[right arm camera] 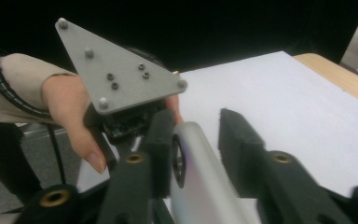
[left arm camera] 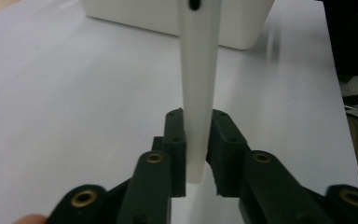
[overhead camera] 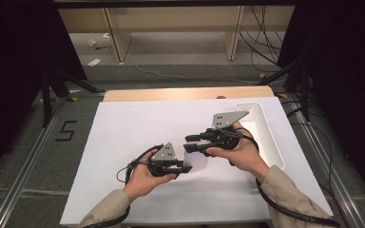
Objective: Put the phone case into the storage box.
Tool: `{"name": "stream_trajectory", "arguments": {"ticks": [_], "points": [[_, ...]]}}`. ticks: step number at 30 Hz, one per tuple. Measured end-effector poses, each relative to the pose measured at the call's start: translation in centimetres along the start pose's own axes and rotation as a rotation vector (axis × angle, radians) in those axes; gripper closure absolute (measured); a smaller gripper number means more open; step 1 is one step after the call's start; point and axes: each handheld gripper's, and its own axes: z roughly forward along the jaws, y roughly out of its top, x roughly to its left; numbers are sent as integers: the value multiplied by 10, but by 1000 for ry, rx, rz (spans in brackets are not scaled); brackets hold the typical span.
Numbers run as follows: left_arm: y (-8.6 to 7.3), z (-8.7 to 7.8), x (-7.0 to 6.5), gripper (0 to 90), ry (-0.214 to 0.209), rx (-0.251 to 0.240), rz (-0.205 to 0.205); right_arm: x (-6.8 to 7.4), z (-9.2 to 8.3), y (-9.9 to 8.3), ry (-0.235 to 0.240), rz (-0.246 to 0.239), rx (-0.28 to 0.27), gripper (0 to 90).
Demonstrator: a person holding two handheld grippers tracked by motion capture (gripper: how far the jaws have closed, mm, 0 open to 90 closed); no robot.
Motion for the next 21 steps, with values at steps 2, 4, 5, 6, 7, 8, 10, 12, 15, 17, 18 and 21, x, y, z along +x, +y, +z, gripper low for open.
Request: {"name": "stream_trajectory", "arguments": {"ticks": [2, 4, 5, 6, 7, 8, 10, 12, 15, 17, 18, 21], "points": [[1, -1, -1, 805, 9, 4, -3, 0, 0, 0, -10, 1, -13, 589], [2, -1, -2, 807, 11, 2, -13, -1, 0, -1, -31, -4, -25, 540], [2, -1, -2, 807, 11, 2, -13, -1, 0, -1, -31, -4, -25, 540], [2, -2, -1, 808, 21, 5, -15, -1, 0, -1, -45, 0, -30, 511], [2, -2, -1, 808, 24, 4, -19, -2, 0, -1, -48, 0, -31, 501], [2, -2, -1, 808, 31, 4, -22, -2, 0, -2, -53, 0, -34, 479], [3, -2, -2, 808, 43, 1, -30, -4, 0, -3, -74, 5, -43, 421], [4, -3, -2, 808, 62, 5, -32, -4, 0, -4, -89, 15, -61, 376], [4, -4, -2, 808, 99, 1, -35, -6, 0, -5, -101, 33, -80, 347], [4, -4, -2, 808, 121, 4, -39, -7, -1, -6, -117, 50, -104, 312], [4, -5, -1, 808, 127, 4, -42, -8, -2, -6, -122, 58, -114, 298], [4, -7, 0, 808, 157, -2, -64, -9, -3, -7, -155, 70, -135, 250]]}}
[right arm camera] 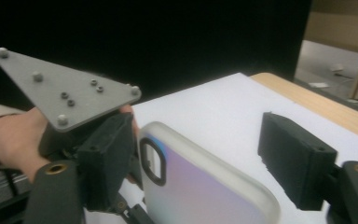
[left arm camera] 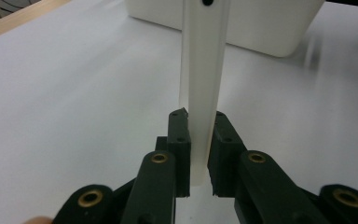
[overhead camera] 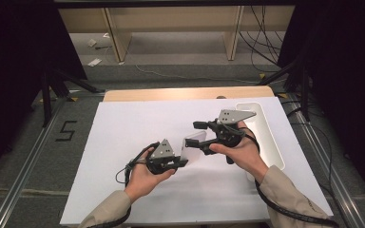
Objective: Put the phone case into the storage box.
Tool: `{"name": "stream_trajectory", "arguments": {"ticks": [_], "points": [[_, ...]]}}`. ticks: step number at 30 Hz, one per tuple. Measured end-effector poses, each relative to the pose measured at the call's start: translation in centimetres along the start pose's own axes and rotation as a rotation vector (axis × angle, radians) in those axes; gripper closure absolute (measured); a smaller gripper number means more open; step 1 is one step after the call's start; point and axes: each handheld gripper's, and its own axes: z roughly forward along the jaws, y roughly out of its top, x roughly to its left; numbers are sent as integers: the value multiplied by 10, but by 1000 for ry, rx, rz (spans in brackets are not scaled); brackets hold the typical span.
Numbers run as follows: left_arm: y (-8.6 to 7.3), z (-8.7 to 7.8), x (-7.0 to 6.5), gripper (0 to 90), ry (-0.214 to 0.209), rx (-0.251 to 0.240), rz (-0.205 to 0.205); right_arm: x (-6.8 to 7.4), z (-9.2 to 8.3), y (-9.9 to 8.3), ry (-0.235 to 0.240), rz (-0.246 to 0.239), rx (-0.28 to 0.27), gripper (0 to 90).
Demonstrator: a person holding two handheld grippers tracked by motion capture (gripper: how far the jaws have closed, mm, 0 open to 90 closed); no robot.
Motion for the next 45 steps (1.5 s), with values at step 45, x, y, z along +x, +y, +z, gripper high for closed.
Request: {"name": "stream_trajectory", "arguments": {"ticks": [45], "points": [[10, 7, 1, 807, 181, -28, -176, 12, 6, -12, -281, 61, -81, 79]]}}
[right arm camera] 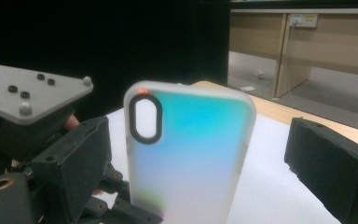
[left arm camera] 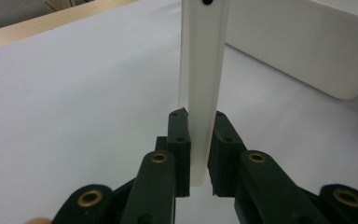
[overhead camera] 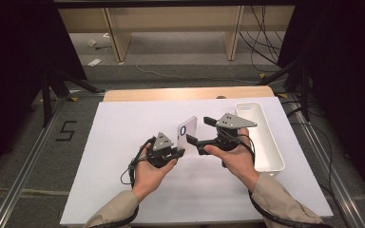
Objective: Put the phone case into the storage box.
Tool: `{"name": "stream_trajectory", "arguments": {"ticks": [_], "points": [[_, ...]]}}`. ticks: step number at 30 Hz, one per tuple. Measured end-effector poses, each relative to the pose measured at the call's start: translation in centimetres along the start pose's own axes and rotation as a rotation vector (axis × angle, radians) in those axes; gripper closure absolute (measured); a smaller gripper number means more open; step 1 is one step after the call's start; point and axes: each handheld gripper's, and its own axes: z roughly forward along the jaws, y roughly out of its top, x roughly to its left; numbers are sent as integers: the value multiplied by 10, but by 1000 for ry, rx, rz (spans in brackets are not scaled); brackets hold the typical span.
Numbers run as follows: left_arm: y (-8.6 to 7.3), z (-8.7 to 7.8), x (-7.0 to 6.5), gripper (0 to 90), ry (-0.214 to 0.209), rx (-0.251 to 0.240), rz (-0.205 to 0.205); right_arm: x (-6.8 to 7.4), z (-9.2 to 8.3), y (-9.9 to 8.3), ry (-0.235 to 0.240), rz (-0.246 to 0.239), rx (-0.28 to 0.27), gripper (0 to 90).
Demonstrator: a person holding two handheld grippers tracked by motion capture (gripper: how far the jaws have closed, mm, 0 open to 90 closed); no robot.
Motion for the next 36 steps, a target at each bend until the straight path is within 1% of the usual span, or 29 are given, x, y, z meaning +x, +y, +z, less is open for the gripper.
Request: {"name": "stream_trajectory", "arguments": {"ticks": [7, 9, 15, 16, 23, 25, 27, 36], "points": [[2, 6, -8, 807, -13, 13, 9, 1, 1, -1, -13, 14, -11, 79], [3, 8, -10, 807, -14, 5, 8, 1, 1, -1, -21, 17, -10, 78], [4, 10, -15, 807, -23, 7, 13, -1, 2, -3, -35, 26, -6, 78], [4, 11, -15, 807, -24, 11, 19, -1, 2, -3, -35, 27, -7, 79], [5, 12, -18, 807, -24, 6, 18, 0, 3, -5, -44, 29, -7, 84], [4, 13, -19, 807, -24, 9, 25, 1, 4, -5, -47, 29, -3, 95], [4, 13, -20, 807, -25, 4, 20, 1, 4, -5, -49, 28, -3, 105], [4, 13, -21, 807, -20, 4, 23, 1, 4, -7, -67, 31, 2, 157]]}}
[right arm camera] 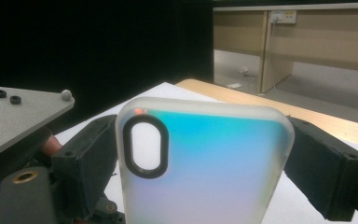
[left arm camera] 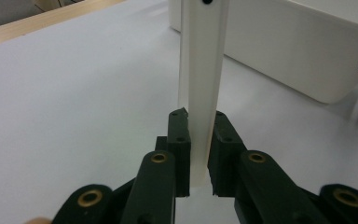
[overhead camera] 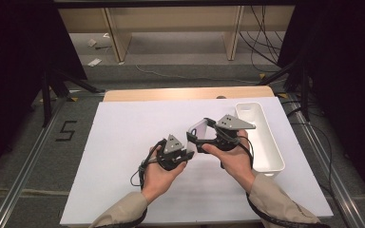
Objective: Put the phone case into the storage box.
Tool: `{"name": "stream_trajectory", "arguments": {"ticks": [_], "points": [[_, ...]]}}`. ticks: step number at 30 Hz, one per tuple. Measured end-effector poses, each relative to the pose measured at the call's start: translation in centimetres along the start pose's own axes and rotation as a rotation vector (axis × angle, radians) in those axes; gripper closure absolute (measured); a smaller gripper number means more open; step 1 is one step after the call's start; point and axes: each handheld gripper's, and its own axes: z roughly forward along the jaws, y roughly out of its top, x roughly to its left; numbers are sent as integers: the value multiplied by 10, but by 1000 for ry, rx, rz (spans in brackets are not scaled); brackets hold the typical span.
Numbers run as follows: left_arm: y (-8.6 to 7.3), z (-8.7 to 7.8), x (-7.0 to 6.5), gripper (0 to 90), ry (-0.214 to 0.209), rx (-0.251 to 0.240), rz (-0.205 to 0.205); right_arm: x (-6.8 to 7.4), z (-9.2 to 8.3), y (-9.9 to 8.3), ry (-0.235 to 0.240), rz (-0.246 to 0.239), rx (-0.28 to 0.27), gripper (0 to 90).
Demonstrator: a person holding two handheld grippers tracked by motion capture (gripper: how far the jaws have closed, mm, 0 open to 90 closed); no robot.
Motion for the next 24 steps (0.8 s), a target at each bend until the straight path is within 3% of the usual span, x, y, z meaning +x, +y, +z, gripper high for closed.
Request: {"name": "stream_trajectory", "arguments": {"ticks": [24], "points": [[0, 0, -1, 798, 8, -24, 23, 3, -2, 1, -21, -7, -20, 179]]}}
